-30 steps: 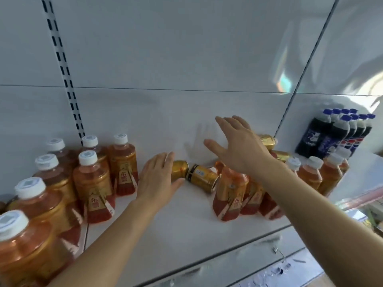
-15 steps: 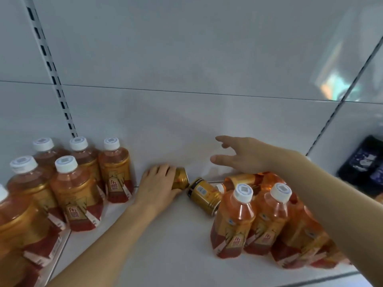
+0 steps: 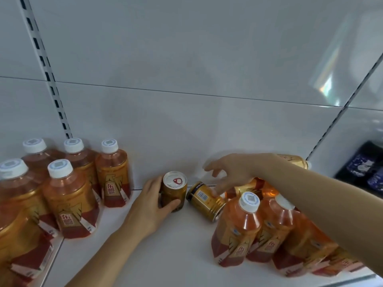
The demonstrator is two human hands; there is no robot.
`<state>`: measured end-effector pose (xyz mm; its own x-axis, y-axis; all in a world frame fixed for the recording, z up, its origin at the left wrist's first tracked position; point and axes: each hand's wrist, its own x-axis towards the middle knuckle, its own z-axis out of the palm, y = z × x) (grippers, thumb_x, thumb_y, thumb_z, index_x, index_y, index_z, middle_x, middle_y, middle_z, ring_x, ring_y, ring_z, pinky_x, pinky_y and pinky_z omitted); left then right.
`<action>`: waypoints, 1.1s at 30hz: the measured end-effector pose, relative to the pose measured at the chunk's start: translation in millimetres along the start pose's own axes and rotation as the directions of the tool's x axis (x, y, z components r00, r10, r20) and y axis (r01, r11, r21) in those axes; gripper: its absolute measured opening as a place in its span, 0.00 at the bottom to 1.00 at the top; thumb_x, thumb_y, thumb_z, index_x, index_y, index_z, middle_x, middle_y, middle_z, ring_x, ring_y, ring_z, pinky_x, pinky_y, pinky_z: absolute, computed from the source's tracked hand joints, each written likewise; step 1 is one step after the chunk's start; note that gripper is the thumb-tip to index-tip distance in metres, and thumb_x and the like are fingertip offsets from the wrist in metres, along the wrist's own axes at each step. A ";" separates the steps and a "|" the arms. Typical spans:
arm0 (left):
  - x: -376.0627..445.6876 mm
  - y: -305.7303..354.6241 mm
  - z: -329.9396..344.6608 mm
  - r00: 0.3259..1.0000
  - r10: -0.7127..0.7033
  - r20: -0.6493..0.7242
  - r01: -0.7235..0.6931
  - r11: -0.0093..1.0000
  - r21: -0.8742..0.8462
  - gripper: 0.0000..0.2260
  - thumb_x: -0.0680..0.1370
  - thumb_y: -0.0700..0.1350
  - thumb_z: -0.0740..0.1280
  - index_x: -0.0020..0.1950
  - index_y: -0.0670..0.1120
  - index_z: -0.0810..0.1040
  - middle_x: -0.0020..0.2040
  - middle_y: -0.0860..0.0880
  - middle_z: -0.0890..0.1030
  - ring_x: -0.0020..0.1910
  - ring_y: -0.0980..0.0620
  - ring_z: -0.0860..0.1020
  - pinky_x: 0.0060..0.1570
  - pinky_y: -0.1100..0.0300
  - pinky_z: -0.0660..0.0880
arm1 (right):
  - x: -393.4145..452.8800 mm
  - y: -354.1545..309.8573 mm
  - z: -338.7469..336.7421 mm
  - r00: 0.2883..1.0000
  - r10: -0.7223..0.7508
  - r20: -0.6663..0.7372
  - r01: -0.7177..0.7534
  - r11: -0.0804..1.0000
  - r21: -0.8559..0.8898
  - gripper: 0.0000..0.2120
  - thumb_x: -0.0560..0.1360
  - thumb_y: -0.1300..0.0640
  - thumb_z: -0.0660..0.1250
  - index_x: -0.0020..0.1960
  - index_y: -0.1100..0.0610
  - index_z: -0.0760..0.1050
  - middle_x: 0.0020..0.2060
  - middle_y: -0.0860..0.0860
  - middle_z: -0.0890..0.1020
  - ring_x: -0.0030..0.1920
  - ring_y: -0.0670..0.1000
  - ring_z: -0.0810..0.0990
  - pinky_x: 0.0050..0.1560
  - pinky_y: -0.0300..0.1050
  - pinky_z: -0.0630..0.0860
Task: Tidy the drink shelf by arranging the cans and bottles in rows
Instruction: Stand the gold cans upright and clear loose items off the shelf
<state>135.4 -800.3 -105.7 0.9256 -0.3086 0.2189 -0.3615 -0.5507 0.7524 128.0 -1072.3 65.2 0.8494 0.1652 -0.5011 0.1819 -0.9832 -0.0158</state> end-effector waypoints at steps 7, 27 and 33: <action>-3.3 -1.0 4.3 0.999 0.027 -0.030 -0.028 0.999 -0.041 0.35 0.76 0.57 0.77 0.79 0.59 0.65 0.71 0.58 0.71 0.68 0.58 0.73 0.67 0.57 0.74 | 10.4 -1.9 -7.9 0.991 0.020 0.133 -0.010 0.997 -0.076 0.48 0.71 0.23 0.71 0.83 0.43 0.62 0.68 0.36 0.80 0.69 0.49 0.78 0.75 0.53 0.71; -12.5 -11.2 -7.5 0.998 0.042 -0.036 -0.044 0.997 -0.064 0.34 0.76 0.59 0.76 0.78 0.61 0.64 0.72 0.60 0.77 0.70 0.58 0.75 0.68 0.56 0.75 | 32.0 -31.6 7.3 0.993 -0.086 0.081 0.096 0.988 -0.125 0.42 0.70 0.38 0.78 0.78 0.47 0.65 0.63 0.47 0.79 0.59 0.52 0.79 0.63 0.52 0.80; -17.4 -9.8 -12.5 0.997 0.037 -0.063 -0.039 0.999 -0.036 0.33 0.76 0.58 0.76 0.78 0.59 0.66 0.70 0.60 0.77 0.69 0.57 0.75 0.67 0.58 0.74 | 31.7 -36.9 -1.2 0.992 -0.126 -0.003 0.124 0.984 -0.126 0.47 0.65 0.28 0.77 0.78 0.43 0.66 0.66 0.43 0.76 0.64 0.51 0.77 0.66 0.54 0.78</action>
<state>124.3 -779.8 -109.1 0.9170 -0.2788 0.2854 -0.3931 -0.5101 0.7650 148.8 -1030.6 51.0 0.8215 0.2877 -0.4924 0.3470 -0.9374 0.0312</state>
